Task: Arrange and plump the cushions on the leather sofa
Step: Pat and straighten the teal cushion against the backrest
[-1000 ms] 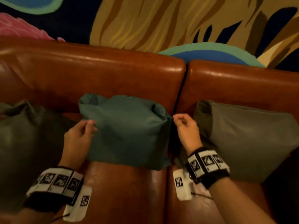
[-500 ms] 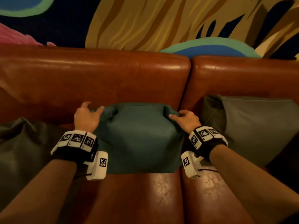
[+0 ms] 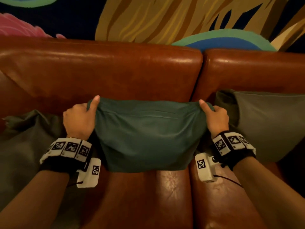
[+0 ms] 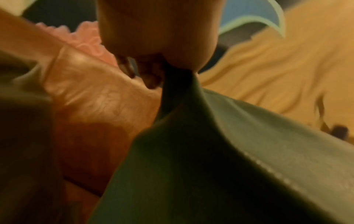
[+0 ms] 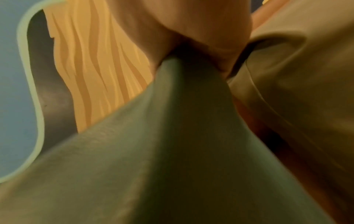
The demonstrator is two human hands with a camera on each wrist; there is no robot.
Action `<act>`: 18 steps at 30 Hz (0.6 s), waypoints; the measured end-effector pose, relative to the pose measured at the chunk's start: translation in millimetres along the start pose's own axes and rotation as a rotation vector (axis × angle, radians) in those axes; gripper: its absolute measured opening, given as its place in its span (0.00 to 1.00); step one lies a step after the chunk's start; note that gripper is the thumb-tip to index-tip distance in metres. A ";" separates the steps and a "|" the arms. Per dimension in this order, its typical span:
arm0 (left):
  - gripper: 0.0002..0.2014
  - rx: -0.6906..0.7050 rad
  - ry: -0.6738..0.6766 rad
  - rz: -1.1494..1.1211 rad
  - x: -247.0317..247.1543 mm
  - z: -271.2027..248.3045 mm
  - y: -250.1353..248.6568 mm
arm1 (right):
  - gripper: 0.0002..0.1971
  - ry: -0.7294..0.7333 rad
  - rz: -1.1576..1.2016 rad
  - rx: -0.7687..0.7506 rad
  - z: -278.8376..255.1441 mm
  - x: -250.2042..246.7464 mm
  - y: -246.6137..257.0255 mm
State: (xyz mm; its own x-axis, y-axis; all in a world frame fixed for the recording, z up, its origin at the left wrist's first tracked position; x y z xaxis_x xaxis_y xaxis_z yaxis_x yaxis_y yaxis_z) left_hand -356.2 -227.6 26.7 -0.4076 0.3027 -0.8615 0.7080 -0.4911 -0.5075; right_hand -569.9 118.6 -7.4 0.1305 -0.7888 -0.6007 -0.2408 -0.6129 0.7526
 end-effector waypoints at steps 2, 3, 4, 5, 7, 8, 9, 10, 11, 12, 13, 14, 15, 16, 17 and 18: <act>0.34 -0.068 0.041 -0.221 -4.3 -3.2 8.0 | 0.36 0.012 0.024 -0.008 1.7 -3.3 -0.8; 0.33 -0.084 0.062 -0.317 -6.7 -3.6 12.4 | 0.32 0.029 0.042 -0.020 2.7 -5.9 0.2; 0.32 -0.089 0.072 -0.390 -9.8 -1.5 16.8 | 0.29 0.052 0.058 -0.038 4.8 -8.9 3.2; 0.31 -0.091 0.077 -0.432 -13.0 2.2 19.0 | 0.27 0.048 0.075 -0.054 8.8 -13.1 8.0; 0.31 -0.098 0.051 -0.430 -17.7 13.0 18.9 | 0.31 -0.012 0.167 -0.041 18.0 -22.8 16.3; 0.32 -0.095 0.023 -0.384 -19.2 19.2 16.8 | 0.33 -0.042 0.245 -0.021 23.2 -26.5 20.2; 0.32 -0.092 0.005 -0.328 -17.7 23.7 13.4 | 0.30 -0.069 0.332 -0.014 26.1 -28.3 23.1; 0.31 -0.093 0.000 -0.263 -11.3 27.0 11.9 | 0.22 -0.079 0.417 -0.043 27.7 -26.4 25.2; 0.30 -0.100 0.029 -0.216 -0.3 27.0 11.1 | 0.15 -0.072 0.433 -0.078 25.7 -22.0 26.6; 0.29 -0.098 0.101 -0.190 16.1 21.6 11.5 | 0.12 -0.030 0.373 -0.120 21.9 -11.7 23.8; 0.29 -0.073 0.206 -0.188 36.8 10.6 11.7 | 0.11 0.054 0.273 -0.169 12.9 4.5 18.9; 0.30 -0.037 0.322 -0.200 59.2 -3.8 14.0 | 0.14 0.172 0.170 -0.223 3.4 25.3 8.5; 0.30 -0.012 0.396 -0.234 77.8 -18.4 17.0 | 0.22 0.298 0.056 -0.244 -8.1 46.5 -6.6; 0.29 -0.009 0.419 -0.298 90.4 -29.5 20.1 | 0.31 0.385 -0.021 -0.247 -17.0 65.2 -23.5; 0.29 -0.030 0.390 -0.377 98.7 -34.4 25.4 | 0.38 0.412 -0.046 -0.190 -21.6 77.1 -37.1; 0.29 -0.065 0.337 -0.459 103.0 -34.6 30.1 | 0.43 0.393 -0.006 -0.105 -20.8 83.8 -49.2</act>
State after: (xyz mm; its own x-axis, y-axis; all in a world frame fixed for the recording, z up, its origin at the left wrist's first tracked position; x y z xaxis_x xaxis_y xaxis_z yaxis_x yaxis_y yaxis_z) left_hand -357.0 -182.9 -76.8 -0.4824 0.7220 -0.4959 0.5403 -0.2003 -0.8173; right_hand -527.1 81.7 -89.1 0.4946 -0.7300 -0.4717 -0.1420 -0.6033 0.7848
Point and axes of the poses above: each hand's wrist, its own z-axis towards the middle knuckle, its own x-axis out of the palm, y = z × x, the point moved 4 cm from there along z, towards the middle knuckle, and after that the axes turned 1 degree about -y, right-handed, at the moved point
